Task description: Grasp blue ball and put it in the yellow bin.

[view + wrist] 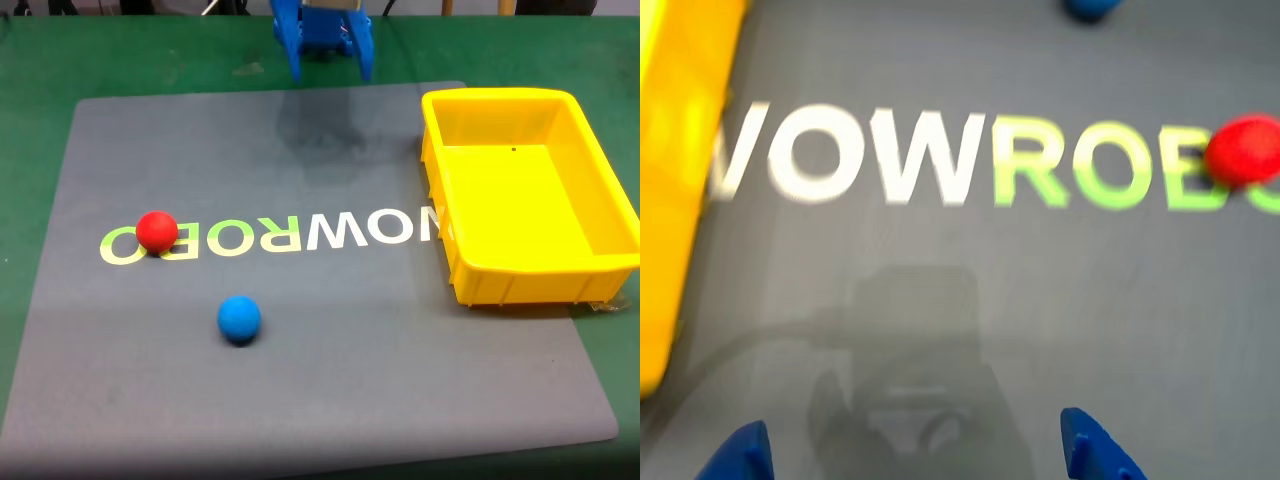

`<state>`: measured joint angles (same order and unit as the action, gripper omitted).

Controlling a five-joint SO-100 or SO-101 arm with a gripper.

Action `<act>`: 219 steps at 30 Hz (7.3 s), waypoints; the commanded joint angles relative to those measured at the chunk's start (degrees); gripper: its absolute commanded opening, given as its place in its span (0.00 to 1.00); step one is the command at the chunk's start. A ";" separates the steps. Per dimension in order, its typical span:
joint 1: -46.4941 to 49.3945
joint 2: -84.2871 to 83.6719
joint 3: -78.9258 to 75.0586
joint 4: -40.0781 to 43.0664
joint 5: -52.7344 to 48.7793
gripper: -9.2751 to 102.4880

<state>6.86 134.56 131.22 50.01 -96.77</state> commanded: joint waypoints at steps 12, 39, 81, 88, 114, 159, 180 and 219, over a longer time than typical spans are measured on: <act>5.80 -52.29 -47.72 -9.49 1.05 0.39; 8.53 -94.57 -88.15 -14.06 3.08 0.39; 1.67 -82.27 -93.69 -14.06 11.34 0.08; -6.24 -65.48 -82.53 -11.95 13.27 0.08; -32.26 -35.68 -42.80 -12.13 13.45 0.08; -11.87 29.71 22.85 -9.49 -1.05 0.08; -5.71 55.90 46.32 22.59 2.29 0.08; -5.54 55.90 46.41 28.65 4.83 0.08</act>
<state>0.53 189.93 175.87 78.22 -92.55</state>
